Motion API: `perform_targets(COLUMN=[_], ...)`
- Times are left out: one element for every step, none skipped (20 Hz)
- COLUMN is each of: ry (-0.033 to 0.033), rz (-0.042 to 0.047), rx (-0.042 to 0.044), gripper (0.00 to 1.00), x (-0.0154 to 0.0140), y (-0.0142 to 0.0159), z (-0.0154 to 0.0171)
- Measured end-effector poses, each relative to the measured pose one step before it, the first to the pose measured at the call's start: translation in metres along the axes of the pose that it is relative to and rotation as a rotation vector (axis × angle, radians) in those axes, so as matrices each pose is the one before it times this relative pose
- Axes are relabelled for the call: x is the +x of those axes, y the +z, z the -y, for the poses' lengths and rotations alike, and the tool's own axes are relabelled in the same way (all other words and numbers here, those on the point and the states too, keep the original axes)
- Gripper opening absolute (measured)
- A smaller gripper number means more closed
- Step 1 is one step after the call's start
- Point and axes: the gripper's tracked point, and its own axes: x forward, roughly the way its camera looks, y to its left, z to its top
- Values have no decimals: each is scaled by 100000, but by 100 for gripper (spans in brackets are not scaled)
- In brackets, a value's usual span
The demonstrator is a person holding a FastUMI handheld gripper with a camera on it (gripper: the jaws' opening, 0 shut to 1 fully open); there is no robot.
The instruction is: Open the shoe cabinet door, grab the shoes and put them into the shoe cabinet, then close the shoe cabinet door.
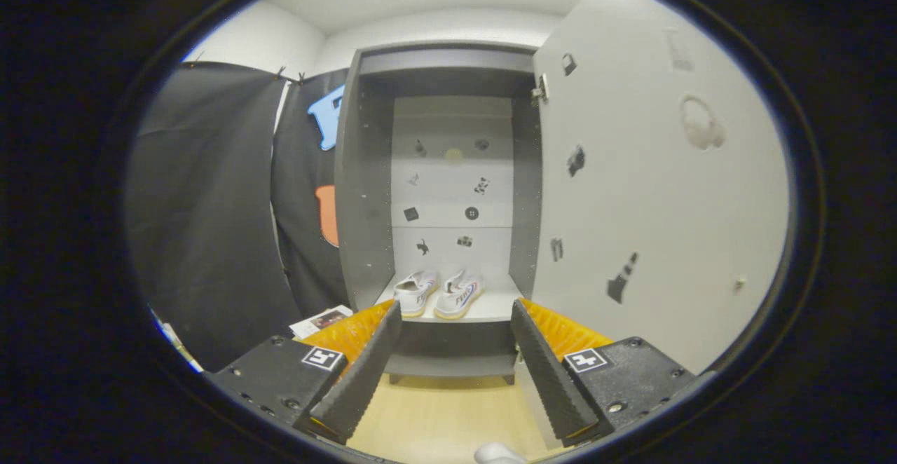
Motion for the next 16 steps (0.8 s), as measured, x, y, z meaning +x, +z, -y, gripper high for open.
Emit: perform_targets(ry=[623, 201, -559, -450, -1033, -1624, -663, -856, -1348, -2371, -2160, -1677, -1151, -769, -1071, -300], rz=[-219, -33, 328, 719, 728, 577, 1656, 1215, 1500, 1056, 889, 498, 182, 140, 118, 281], rx=[-407, 227, 853, 948, 691, 474, 265, -19, -548, -1039, -612, 333, 814, 621, 274, 224], gripper=[100, 100, 100, 100, 100, 100, 100, 100, 100, 100, 100, 100, 100, 100, 100, 100], x=[-1753, -1621, -1867, -1624, -1637, -1608, -1509, -507, -653, -624, -389, -160, 10, 309, 498, 793], y=[144, 300, 392, 502, 477, 439, 758, 310, 415, 415, 125, 78, 78, 101, 33, -84], z=[715, 747, 1065, 991, 1276, 1435, 1289, 817, 1776, 2037, 2121, 1914, 1862, 1868, 1844, 1632])
